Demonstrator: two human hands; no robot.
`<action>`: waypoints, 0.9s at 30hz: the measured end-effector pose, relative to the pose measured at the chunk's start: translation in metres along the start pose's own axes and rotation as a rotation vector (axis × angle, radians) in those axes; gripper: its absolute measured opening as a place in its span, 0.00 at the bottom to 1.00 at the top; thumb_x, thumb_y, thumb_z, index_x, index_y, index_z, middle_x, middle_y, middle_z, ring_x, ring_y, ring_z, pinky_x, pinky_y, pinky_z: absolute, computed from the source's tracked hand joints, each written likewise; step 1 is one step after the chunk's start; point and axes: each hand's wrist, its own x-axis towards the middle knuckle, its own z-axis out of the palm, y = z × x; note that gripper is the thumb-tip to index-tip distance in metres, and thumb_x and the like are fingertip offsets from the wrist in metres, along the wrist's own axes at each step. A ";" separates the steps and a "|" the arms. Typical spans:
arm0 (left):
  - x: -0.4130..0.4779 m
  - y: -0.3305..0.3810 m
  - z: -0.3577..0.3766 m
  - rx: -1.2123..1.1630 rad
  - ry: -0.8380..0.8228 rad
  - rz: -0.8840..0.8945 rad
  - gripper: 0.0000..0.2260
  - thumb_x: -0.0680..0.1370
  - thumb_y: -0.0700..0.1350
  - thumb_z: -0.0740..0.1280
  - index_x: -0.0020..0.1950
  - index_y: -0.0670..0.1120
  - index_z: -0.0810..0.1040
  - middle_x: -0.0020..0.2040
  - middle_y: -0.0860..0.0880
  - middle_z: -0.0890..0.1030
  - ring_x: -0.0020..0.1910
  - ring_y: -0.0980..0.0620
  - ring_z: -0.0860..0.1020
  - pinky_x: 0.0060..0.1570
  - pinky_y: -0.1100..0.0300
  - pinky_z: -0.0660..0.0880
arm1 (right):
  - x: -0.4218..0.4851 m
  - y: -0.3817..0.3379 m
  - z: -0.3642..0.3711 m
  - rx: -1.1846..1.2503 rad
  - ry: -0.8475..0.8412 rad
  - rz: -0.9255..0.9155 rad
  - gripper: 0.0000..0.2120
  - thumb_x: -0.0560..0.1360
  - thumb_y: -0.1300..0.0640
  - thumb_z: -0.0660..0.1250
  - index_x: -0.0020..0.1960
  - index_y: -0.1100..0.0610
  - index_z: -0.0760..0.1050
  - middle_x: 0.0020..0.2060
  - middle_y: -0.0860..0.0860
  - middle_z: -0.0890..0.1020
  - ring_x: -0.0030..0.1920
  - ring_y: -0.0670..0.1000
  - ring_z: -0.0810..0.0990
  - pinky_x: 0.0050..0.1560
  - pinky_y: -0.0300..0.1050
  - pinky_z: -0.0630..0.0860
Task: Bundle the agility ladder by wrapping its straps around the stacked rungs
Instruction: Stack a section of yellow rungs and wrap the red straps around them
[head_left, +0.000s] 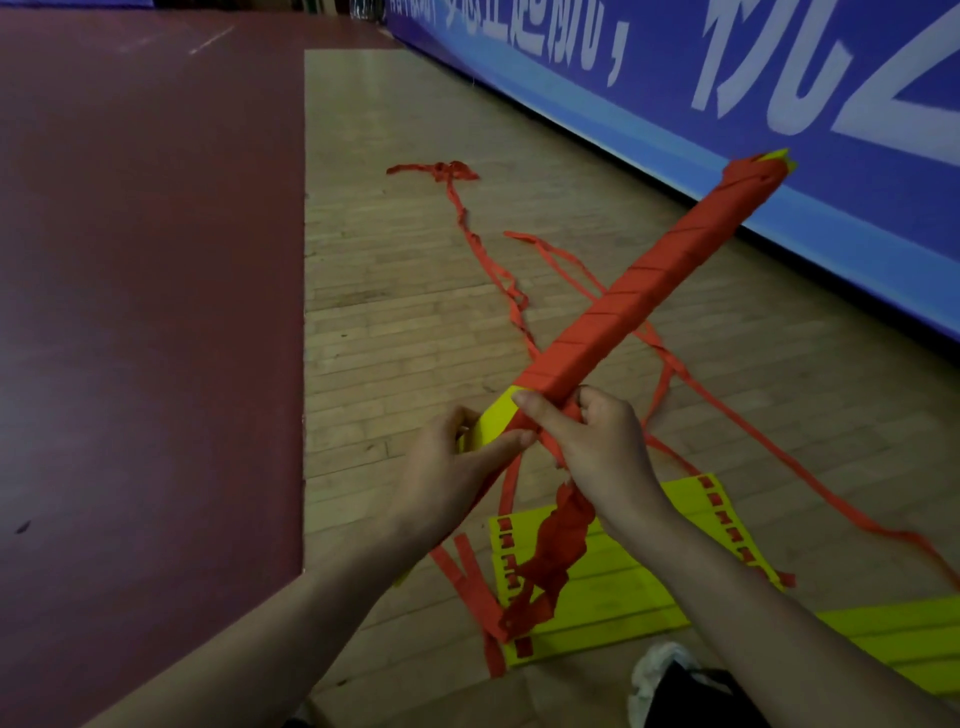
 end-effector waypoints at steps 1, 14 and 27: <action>-0.001 0.000 0.002 0.024 0.024 0.045 0.22 0.65 0.64 0.73 0.43 0.47 0.75 0.36 0.51 0.73 0.36 0.53 0.71 0.37 0.55 0.67 | 0.000 0.000 0.001 0.005 0.014 0.002 0.21 0.70 0.45 0.74 0.35 0.64 0.76 0.23 0.49 0.71 0.26 0.46 0.68 0.31 0.47 0.65; -0.003 0.030 -0.047 -0.271 -0.730 -0.281 0.18 0.72 0.48 0.71 0.59 0.41 0.78 0.48 0.38 0.83 0.39 0.43 0.83 0.36 0.55 0.80 | -0.002 -0.015 -0.005 0.481 -0.214 0.074 0.05 0.73 0.59 0.70 0.40 0.56 0.76 0.24 0.52 0.67 0.19 0.44 0.63 0.18 0.34 0.58; -0.001 0.026 -0.051 -0.326 -0.563 -0.128 0.13 0.74 0.51 0.72 0.51 0.44 0.77 0.38 0.42 0.78 0.31 0.48 0.75 0.30 0.60 0.74 | 0.007 -0.022 -0.025 0.231 -0.461 0.143 0.05 0.76 0.58 0.65 0.46 0.59 0.77 0.24 0.50 0.78 0.22 0.46 0.75 0.23 0.36 0.72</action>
